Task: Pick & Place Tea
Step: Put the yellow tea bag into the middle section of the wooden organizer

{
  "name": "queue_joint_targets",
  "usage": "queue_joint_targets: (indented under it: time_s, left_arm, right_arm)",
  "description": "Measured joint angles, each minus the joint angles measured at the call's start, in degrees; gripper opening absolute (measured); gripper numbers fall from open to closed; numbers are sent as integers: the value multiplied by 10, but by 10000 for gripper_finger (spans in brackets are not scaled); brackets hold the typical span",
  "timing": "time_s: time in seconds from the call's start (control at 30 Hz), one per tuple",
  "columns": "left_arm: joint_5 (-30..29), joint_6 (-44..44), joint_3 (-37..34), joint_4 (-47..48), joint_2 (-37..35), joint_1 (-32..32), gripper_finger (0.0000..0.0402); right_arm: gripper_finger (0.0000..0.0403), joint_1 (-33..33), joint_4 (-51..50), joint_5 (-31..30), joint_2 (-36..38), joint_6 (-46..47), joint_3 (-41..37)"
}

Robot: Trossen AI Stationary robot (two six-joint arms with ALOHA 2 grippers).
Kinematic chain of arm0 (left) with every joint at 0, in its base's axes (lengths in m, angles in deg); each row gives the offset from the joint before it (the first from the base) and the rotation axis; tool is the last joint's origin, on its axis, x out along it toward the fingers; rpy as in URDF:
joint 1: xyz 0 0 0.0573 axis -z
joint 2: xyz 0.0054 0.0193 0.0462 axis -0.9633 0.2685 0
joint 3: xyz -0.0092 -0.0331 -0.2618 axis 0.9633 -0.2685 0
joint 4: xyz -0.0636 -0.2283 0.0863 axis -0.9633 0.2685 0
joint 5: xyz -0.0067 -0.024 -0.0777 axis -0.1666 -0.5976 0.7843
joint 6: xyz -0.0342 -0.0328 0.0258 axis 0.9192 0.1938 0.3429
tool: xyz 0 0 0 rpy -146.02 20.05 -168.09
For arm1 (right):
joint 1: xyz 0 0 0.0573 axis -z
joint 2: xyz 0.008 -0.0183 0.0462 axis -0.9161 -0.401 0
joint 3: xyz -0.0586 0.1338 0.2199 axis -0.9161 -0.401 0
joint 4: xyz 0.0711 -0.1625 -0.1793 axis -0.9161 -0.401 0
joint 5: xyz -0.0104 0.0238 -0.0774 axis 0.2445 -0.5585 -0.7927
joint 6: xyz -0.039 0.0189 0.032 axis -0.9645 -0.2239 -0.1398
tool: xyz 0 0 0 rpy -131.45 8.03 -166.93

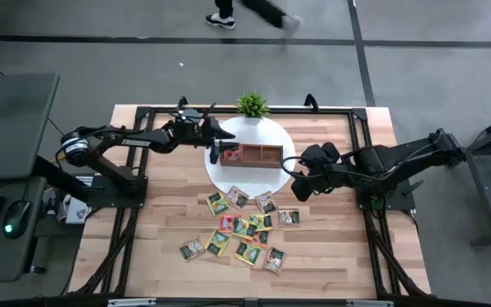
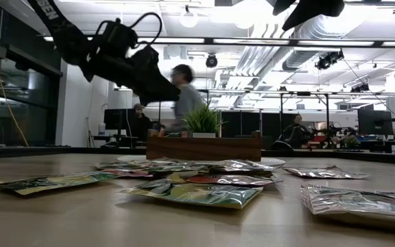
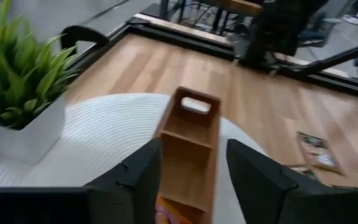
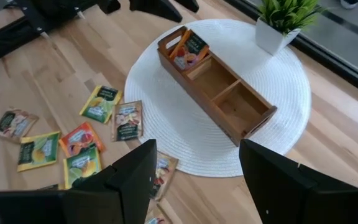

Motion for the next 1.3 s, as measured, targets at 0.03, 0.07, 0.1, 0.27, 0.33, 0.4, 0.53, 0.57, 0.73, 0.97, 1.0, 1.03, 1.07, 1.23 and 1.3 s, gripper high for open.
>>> queue_joint_targets:
  time_s: [0.03,0.07,0.1,0.27,0.33,0.4,0.53,0.57,0.73,0.97,1.0,1.03,1.07,1.23,1.3]
  left_arm:
    - [5,-2,0,12,-10,0,158]
    - [12,-6,0,25,-22,3,147]
    - [14,-13,-1,45,-35,7,135]
    - [7,-46,-15,127,-103,41,67]
    - [-4,-49,-22,145,-128,61,40]
    - [-10,-50,-29,158,-147,86,16]
    - [-50,-39,-49,165,-167,150,6]
    - [-62,-33,-54,164,-167,168,6]
    - [-106,-2,-69,164,-167,251,1]
    - [-167,0,-71,171,-167,341,0]
    - [-172,-1,-71,173,-167,349,0]
    - [-178,-2,-71,175,-167,358,0]
    - [-185,-2,-71,177,-166,365,0]
    - [-188,0,-71,167,-117,387,0]
    - [-177,0,-62,156,-92,398,0]
  right_arm:
    - [225,0,9,2,0,0,-4]
    - [225,0,17,5,0,0,-9]
    - [225,0,30,8,0,0,-16]
    - [225,0,119,41,0,-4,-71]
    - [225,0,157,50,0,-1,-95]
    - [224,0,204,59,0,5,-120]
    - [224,0,316,88,-2,20,-174]
    - [224,0,346,95,-5,29,-188]
    - [223,-1,480,120,-42,116,-242]
    - [223,-14,558,162,-150,255,-241]
    - [222,-20,556,163,-166,273,-235]
    - [221,-25,551,163,-179,291,-228]
    - [221,-30,546,161,-192,308,-222]
    - [221,-51,531,155,-238,385,-190]
    - [221,-60,511,151,-251,409,-174]
